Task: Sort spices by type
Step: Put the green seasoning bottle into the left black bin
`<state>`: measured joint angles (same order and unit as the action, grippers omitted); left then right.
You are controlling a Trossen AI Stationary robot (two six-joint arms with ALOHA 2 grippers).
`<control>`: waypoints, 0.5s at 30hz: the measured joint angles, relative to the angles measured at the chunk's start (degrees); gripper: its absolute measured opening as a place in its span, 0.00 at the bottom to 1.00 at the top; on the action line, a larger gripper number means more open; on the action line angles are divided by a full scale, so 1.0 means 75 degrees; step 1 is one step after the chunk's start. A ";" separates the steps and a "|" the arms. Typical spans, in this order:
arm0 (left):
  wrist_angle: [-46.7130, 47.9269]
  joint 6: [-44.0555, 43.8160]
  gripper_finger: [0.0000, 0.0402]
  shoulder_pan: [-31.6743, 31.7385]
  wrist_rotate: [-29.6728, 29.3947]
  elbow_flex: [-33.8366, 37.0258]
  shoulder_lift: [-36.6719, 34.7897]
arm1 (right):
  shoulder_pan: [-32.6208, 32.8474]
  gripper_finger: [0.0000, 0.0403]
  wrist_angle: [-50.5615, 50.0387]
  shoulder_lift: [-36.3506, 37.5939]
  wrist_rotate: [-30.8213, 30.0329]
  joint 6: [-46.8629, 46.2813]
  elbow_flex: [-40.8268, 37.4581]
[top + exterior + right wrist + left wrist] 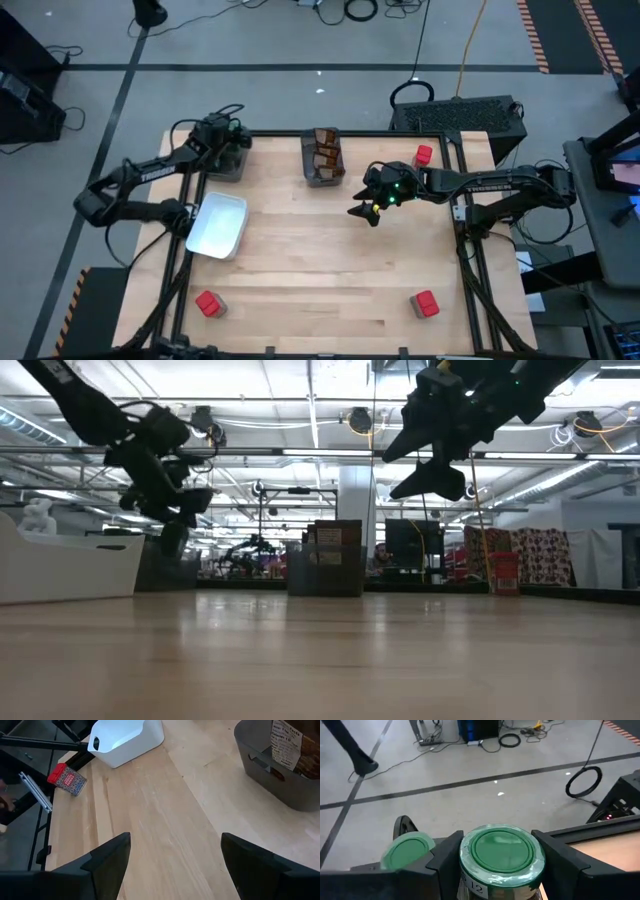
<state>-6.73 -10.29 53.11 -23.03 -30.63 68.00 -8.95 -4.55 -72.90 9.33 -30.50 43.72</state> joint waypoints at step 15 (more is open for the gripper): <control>-0.0677 -0.0146 0.53 0.0478 0.0082 0.0000 0.1117 | 0.0009 0.73 -0.0023 0.0000 0.0179 -0.0193 0.0000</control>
<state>-11.81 -11.39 56.69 -22.41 -30.63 76.38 -8.88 -4.72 -72.90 10.68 -31.94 43.72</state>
